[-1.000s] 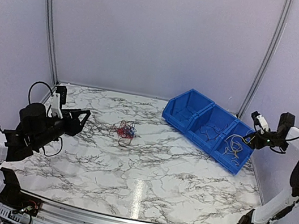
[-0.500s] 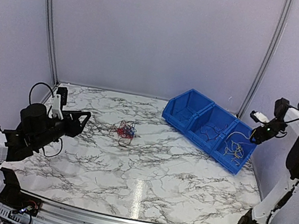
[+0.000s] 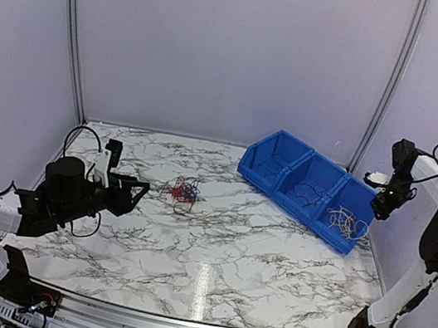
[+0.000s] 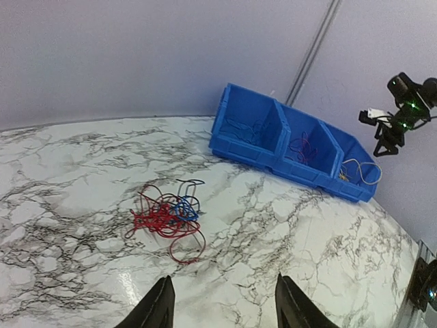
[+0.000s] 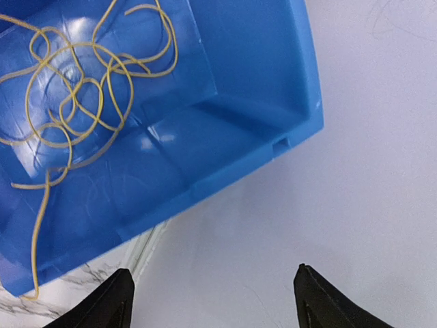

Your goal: Untangle the cables

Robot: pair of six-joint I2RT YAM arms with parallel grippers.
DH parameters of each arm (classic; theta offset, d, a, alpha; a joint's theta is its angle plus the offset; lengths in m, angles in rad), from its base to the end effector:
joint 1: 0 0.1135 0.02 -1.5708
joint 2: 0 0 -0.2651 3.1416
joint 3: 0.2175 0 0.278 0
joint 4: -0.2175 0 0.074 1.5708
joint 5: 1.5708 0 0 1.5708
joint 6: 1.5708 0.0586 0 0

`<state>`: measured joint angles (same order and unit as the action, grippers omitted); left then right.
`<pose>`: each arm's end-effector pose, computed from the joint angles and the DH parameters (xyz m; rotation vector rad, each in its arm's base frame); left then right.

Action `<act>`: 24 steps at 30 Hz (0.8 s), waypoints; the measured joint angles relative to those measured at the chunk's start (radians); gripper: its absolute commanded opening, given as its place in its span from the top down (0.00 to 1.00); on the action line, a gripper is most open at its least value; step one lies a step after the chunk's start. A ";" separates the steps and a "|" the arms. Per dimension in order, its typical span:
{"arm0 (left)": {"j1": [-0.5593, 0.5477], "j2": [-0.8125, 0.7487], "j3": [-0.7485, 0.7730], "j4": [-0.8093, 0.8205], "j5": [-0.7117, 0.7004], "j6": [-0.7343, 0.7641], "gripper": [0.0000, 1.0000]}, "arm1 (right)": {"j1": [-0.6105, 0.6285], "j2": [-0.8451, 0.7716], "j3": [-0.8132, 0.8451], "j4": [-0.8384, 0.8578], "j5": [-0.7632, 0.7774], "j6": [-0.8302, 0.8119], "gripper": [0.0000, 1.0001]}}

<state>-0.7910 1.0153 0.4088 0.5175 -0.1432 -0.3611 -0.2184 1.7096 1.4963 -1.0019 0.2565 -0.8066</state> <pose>0.1950 -0.1853 0.2216 0.2553 1.6954 -0.7496 0.3679 -0.0969 0.2547 -0.7765 2.7955 -0.5816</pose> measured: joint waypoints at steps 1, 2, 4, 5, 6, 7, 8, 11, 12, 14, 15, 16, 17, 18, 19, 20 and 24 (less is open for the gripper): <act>-0.020 0.022 0.010 0.000 0.012 0.018 0.48 | 0.008 -0.016 -0.014 0.008 0.037 -0.013 0.18; -0.035 0.039 0.018 0.000 0.017 0.033 0.48 | 0.016 -0.038 -0.039 0.018 0.072 -0.029 0.18; -0.067 0.083 0.045 0.001 0.032 0.063 0.48 | 0.031 -0.080 -0.077 0.011 0.132 -0.054 0.18; -0.080 0.103 0.059 0.002 0.036 0.075 0.48 | 0.038 -0.089 -0.079 0.004 0.144 -0.059 0.18; -0.089 0.121 0.072 0.002 0.039 0.085 0.48 | 0.042 -0.094 -0.069 -0.010 0.148 -0.059 0.18; -0.098 0.137 0.084 0.002 0.039 0.094 0.48 | 0.043 -0.095 -0.048 -0.027 0.142 -0.058 0.18; -0.105 0.147 0.091 0.004 0.039 0.101 0.48 | 0.045 -0.095 -0.026 -0.043 0.125 -0.055 0.19; -0.123 0.166 0.108 0.006 0.037 0.119 0.47 | 0.059 -0.105 0.067 -0.094 0.010 -0.032 0.23; -0.126 0.165 0.110 0.006 0.036 0.122 0.47 | 0.074 -0.117 0.087 -0.105 -0.032 -0.025 0.24; -0.129 0.163 0.113 0.008 0.029 0.127 0.46 | 0.120 -0.156 0.097 -0.122 -0.108 -0.008 0.24; -0.129 0.159 0.113 0.008 0.027 0.129 0.46 | 0.153 -0.180 0.093 -0.133 -0.150 -0.005 0.24; -0.129 0.154 0.113 0.008 0.023 0.131 0.46 | 0.188 -0.206 0.082 -0.137 -0.195 -0.002 0.25; -0.129 0.147 0.113 0.008 0.019 0.131 0.46 | 0.224 -0.232 0.062 -0.137 -0.233 0.004 0.25; -0.129 0.139 0.113 0.008 0.012 0.131 0.46 | 0.251 -0.253 0.039 -0.134 -0.260 0.012 0.25; -0.129 0.133 0.112 0.008 0.009 0.130 0.46 | 0.281 -0.272 0.008 -0.135 -0.282 0.022 0.25; -0.129 0.124 0.111 0.008 0.004 0.129 0.46 | 0.303 -0.282 -0.019 -0.135 -0.299 0.031 0.25; -0.129 0.107 0.107 0.009 0.002 0.117 0.46 | 0.320 -0.251 -0.131 -0.107 -0.285 0.075 0.24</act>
<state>-0.9203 1.1225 0.5156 0.5262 -0.1417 -0.2440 0.1017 1.4582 1.3655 -1.1088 -0.0280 -0.7319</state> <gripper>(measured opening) 0.540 0.757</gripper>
